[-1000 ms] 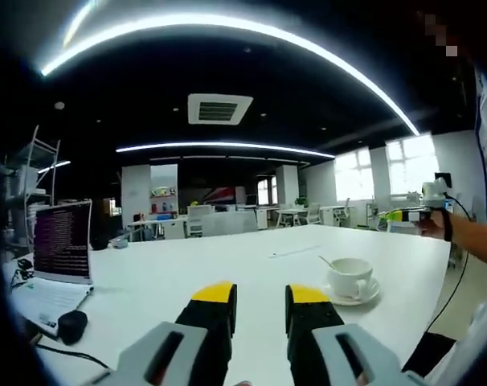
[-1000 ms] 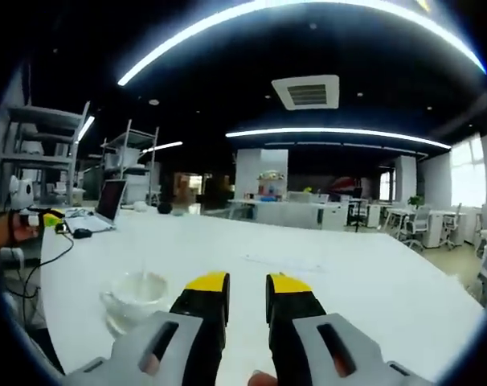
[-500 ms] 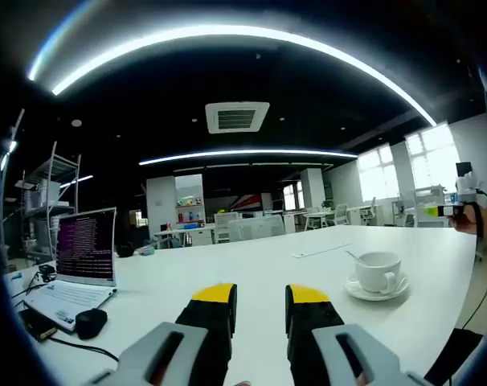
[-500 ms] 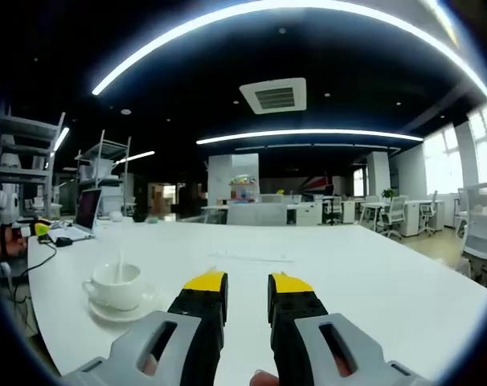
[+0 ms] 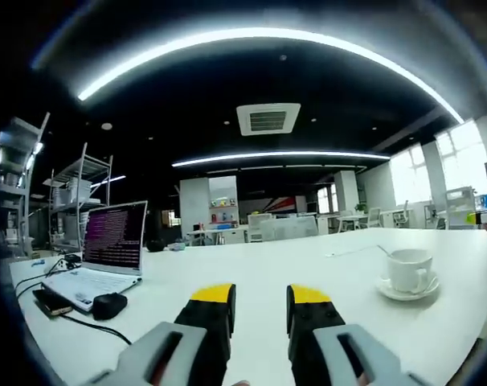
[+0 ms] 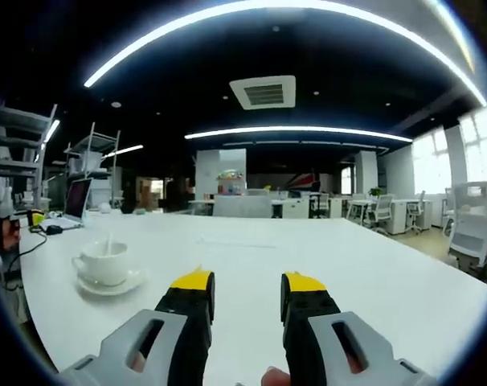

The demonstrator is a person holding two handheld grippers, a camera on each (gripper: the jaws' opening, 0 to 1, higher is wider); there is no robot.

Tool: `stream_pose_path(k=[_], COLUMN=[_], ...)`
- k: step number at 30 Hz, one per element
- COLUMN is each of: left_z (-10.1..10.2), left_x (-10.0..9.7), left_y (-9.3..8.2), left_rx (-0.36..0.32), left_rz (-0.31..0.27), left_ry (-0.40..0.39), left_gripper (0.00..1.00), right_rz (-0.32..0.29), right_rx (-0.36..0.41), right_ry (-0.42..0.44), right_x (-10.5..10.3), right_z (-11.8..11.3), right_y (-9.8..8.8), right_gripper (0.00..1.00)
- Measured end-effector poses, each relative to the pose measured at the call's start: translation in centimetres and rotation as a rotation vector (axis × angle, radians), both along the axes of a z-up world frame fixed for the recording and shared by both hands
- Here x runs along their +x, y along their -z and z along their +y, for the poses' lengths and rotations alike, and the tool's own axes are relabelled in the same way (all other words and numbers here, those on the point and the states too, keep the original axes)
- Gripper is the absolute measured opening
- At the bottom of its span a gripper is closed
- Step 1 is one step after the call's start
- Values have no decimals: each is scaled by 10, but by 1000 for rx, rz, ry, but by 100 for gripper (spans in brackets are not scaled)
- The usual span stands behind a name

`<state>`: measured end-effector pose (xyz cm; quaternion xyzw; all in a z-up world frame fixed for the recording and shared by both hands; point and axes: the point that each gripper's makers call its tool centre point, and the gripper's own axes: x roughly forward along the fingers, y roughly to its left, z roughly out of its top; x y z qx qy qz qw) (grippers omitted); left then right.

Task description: Tidy tabletop coffee trays, cups and spoons，present forward

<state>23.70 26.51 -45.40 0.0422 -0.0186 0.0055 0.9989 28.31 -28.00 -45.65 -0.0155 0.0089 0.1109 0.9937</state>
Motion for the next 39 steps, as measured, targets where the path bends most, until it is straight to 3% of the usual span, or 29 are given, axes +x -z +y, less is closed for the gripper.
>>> stream_pose_path(k=[12,27,32,34,36,39], left_z=[-2,0,-4,-9,-13,-20], left_x=[1,3,7,8,11,15], left_y=[12,3,3,1,6,12], left_rx=[3,24,29,28,37,-9], left_rz=[22,11,34,30,68,120], left_ry=[1,-18,4,33,67,114], left_gripper=[29,30,30,30,30,30], right_rz=[10,3,-10,19,52,104], right_rx=[34,50,100,122,129,128], right_ry=[5,9,-25,-42,-70,-91], right_x=[-4,-6,-7,-7,-5,-2], right_z=[-2,-3,4,8,13,21], right_y=[4,3,-6,-5,-2,5], right_gripper=[36,35,33,32,32,32])
